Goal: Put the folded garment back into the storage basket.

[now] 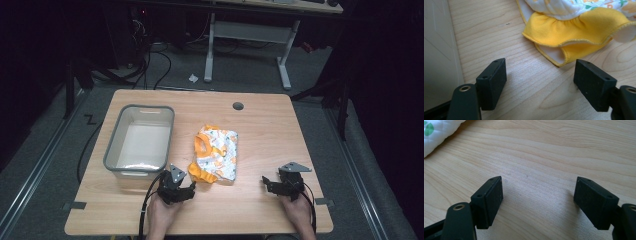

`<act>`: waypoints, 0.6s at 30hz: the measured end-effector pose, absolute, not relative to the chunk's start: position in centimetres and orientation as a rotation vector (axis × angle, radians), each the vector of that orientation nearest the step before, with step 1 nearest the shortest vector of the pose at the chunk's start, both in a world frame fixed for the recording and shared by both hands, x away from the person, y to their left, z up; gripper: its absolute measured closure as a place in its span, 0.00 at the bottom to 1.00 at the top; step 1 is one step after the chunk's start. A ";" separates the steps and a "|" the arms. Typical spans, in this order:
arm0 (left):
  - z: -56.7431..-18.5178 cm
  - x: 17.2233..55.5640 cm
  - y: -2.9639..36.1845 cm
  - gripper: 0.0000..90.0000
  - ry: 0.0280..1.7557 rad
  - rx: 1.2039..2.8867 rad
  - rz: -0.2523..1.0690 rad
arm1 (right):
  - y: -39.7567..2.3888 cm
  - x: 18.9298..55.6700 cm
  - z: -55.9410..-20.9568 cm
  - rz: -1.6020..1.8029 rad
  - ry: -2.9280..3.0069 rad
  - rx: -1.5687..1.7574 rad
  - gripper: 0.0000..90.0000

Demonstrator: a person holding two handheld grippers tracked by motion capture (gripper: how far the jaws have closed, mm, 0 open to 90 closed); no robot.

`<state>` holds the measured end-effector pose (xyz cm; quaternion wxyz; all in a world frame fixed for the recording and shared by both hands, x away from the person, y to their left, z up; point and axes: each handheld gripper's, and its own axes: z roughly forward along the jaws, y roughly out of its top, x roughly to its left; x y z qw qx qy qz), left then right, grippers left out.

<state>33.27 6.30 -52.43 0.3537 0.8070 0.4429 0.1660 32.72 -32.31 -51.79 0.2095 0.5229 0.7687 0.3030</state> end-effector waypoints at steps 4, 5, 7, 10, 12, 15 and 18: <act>-52.4 33.2 6.2 0.27 1.141 2.095 0.428 | -32.3 32.7 -51.8 0.843 2.138 1.454 0.26; -52.4 33.2 6.2 0.26 1.138 2.094 0.425 | -32.3 32.7 -51.8 0.843 2.138 1.454 0.26; -52.4 33.2 6.2 0.26 1.140 2.095 0.424 | -32.3 32.7 -51.8 0.843 2.138 1.454 0.26; -52.4 33.2 6.2 0.26 1.136 2.097 0.423 | -32.3 32.7 -51.8 0.843 2.138 1.454 0.26; -52.4 33.2 6.3 0.25 1.132 2.098 0.422 | -32.3 32.7 -51.8 0.843 2.138 1.454 0.26; -52.4 33.3 6.3 0.24 1.131 2.098 0.418 | -32.3 32.7 -51.8 0.843 2.138 1.454 0.26; -52.4 33.2 6.3 0.24 1.129 2.100 0.404 | -32.3 32.7 -51.8 0.842 2.138 1.454 0.26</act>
